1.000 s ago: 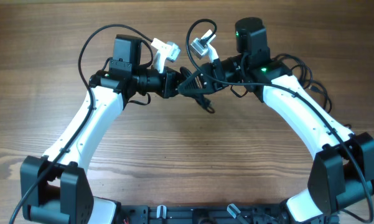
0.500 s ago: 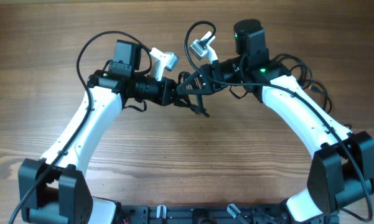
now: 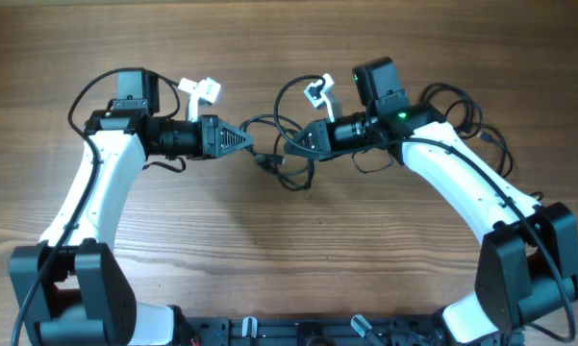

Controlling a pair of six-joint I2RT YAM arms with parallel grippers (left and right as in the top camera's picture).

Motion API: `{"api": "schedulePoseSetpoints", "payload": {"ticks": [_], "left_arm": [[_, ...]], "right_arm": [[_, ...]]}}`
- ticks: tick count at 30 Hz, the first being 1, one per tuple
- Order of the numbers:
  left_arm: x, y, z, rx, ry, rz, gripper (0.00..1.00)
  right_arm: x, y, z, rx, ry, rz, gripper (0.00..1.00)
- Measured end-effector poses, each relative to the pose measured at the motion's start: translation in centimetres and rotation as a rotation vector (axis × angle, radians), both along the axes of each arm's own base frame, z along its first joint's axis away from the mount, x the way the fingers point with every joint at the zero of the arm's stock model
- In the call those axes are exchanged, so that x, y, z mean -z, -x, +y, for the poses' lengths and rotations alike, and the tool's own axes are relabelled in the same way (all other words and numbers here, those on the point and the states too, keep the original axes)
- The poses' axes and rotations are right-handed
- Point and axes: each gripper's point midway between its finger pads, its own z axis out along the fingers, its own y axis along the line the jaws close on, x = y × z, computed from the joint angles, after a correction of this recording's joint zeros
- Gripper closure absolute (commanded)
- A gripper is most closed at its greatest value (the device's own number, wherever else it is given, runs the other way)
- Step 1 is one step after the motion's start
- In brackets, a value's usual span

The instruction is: Untangle cables

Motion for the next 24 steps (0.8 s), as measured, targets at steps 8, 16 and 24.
{"api": "schedulePoseSetpoints", "payload": {"ticks": [8,16,24], "left_arm": [[1.4,0.1,0.5,-0.019,-0.058,0.032,0.96],[0.9,-0.2,0.1,-0.076,0.006,0.148,0.96],[-1.1,-0.8,-0.9,-0.039,0.142,0.118,0.96]], "right_arm": [[2.9,-1.4,-1.7,0.082,0.245,-0.114,0.96],[3.9,-2.8,-3.1,0.147,0.383,-0.189,0.95],[4.0,-4.1,-4.7,0.124,0.501,-0.332,0.94]]}}
